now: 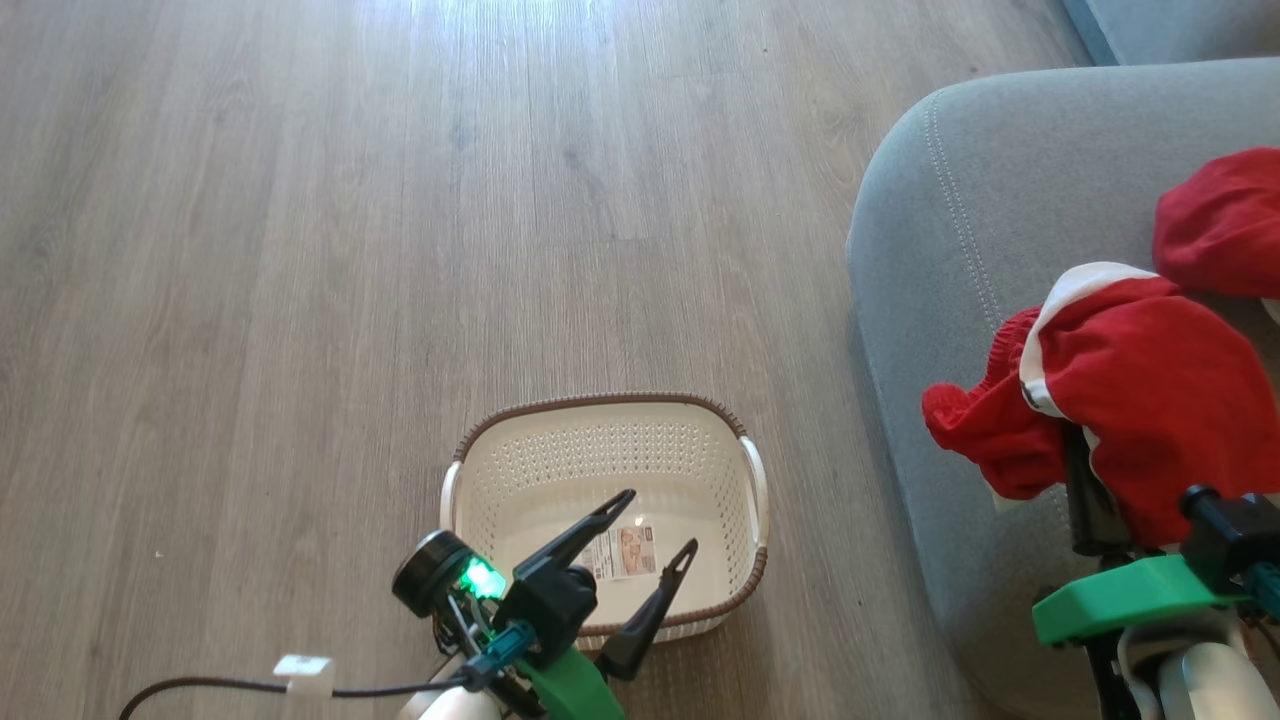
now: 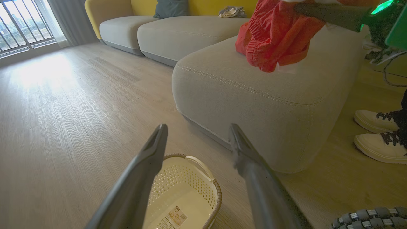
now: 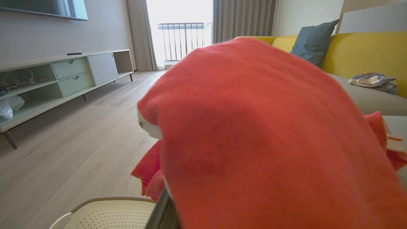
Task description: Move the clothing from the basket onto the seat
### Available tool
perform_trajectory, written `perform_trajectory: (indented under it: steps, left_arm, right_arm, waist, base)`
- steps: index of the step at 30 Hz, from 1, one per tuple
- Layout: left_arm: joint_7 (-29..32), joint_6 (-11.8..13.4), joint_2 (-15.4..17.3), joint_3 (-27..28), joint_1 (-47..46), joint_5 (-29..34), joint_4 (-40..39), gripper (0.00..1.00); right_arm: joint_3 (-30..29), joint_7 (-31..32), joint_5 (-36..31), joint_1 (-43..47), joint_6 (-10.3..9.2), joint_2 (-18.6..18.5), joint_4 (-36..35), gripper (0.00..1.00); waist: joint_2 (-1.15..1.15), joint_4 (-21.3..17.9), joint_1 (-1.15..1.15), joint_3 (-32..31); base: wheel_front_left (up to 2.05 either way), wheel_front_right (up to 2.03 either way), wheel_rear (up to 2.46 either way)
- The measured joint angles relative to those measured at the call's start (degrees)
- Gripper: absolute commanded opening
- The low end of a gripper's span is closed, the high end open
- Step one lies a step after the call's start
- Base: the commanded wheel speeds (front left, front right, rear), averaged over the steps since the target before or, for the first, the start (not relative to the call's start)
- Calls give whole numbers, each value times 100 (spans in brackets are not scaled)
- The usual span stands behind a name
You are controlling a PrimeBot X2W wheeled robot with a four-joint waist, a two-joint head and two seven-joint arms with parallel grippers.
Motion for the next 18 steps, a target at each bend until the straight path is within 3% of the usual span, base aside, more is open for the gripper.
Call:
perform_trajectory:
  steps: [18]
  left_arm:
    - [0, -62, -87, 169, 50, 98, 5, 100]
  right_arm:
    - [25, 0, 19, -8, 0, 1, 2, 0]
  waist:
    - [0, -125, 0, 26]
  base:
    - [0, 0, 0]
